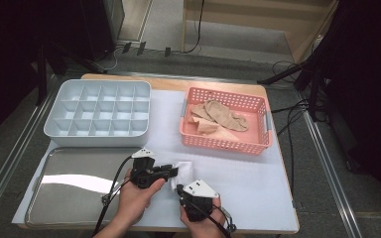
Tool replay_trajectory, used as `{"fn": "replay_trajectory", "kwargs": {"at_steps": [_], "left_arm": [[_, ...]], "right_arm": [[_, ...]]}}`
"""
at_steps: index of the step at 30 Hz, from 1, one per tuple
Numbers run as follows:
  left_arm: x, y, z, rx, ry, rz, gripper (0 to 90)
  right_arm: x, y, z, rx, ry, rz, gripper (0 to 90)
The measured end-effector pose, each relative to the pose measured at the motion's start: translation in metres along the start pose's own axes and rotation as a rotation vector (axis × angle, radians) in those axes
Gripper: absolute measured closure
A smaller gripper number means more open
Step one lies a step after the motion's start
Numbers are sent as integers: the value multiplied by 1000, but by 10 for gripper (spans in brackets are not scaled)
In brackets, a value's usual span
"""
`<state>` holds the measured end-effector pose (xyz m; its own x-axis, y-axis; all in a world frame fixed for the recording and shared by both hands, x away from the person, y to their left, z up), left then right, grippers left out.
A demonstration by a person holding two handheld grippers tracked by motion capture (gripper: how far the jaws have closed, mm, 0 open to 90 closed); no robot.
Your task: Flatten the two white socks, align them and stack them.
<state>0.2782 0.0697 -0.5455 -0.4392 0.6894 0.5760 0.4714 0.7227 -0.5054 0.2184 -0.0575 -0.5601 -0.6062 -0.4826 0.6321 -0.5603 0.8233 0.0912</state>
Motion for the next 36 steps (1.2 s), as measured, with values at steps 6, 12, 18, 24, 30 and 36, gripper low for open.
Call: {"fn": "replay_trajectory", "kwargs": {"at_steps": [6,12,18,24,30,36], "left_arm": [[1,2,3,42,20,39,461],[-4,4,5,43,38,25,421],[-13,2,5,48,73,32,403],[-17,-1,5,76,121,67,514],[-20,-3,5,66,141,78,617],[-17,-3,5,30,118,85,721]], "right_arm": [[0,-1,0,-8,-3,-7,900],[1,-1,0,-18,-6,-9,900],[2,-3,1,-20,-16,-8,900],[2,-3,1,-23,-17,-8,900],[1,-5,1,-21,-19,-15,900],[5,-6,0,-43,-36,-55,874]]}}
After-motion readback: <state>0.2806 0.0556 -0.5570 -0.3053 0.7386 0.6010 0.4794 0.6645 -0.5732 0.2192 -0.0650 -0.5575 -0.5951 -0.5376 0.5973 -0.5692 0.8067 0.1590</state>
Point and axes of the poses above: each handheld gripper's, and its own axes: x roughly backward along the jaws, z roughly out of its underside, y roughly to its left, the point moved 5 cm from there along -x, roughly forward along the jaws, and after that the axes turned 2 degrees about y, right-handed, at the moved point
